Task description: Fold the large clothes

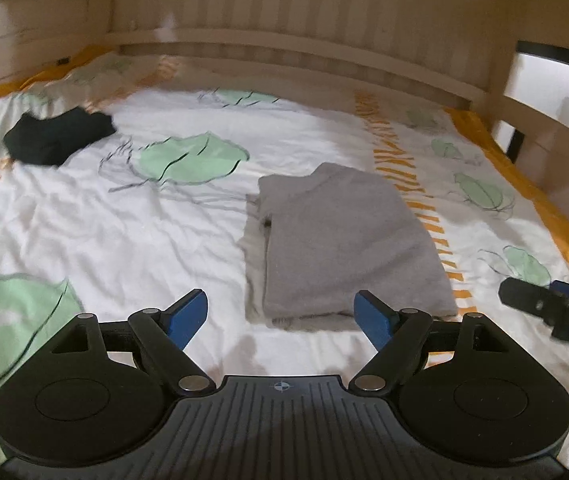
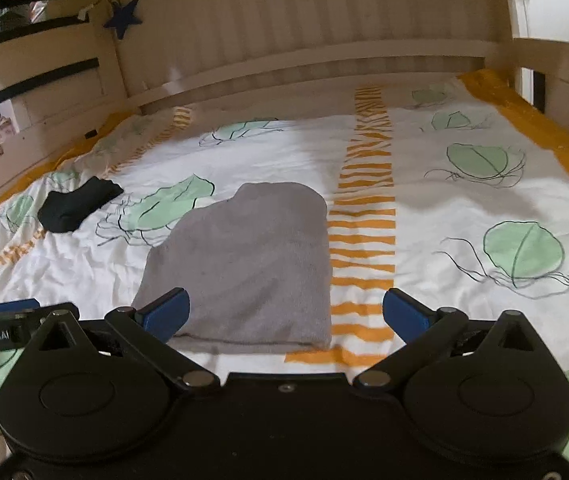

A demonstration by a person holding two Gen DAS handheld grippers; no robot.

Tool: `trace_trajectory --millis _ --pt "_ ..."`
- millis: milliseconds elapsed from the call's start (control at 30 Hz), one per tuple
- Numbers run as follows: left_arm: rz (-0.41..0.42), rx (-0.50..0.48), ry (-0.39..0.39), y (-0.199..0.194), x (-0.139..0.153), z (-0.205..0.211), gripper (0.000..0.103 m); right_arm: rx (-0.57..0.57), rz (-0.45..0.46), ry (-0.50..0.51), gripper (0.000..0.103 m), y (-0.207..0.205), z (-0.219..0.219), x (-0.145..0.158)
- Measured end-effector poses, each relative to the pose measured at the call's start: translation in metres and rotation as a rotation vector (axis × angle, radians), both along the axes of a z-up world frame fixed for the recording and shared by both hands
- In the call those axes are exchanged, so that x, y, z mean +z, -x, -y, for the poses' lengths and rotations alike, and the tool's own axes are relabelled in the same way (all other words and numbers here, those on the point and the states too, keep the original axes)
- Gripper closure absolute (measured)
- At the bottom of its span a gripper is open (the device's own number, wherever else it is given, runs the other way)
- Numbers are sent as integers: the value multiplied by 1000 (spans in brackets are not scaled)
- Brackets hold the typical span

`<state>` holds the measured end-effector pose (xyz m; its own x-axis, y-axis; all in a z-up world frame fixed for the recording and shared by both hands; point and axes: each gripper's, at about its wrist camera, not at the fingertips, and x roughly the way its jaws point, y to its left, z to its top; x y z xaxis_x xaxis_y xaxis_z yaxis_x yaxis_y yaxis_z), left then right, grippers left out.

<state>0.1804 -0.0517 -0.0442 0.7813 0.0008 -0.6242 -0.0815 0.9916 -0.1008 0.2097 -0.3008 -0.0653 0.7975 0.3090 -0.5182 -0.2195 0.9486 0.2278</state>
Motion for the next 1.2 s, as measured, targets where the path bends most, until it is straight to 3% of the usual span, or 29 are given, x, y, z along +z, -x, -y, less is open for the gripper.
trace_trajectory --millis 233,1200 --pt "-37 32 -45 18 -1 10 23 11 99 68 1 26 -11 6" --pt "-102 48 -56 25 -13 16 23 3 2 2 1 19 -2 -8"
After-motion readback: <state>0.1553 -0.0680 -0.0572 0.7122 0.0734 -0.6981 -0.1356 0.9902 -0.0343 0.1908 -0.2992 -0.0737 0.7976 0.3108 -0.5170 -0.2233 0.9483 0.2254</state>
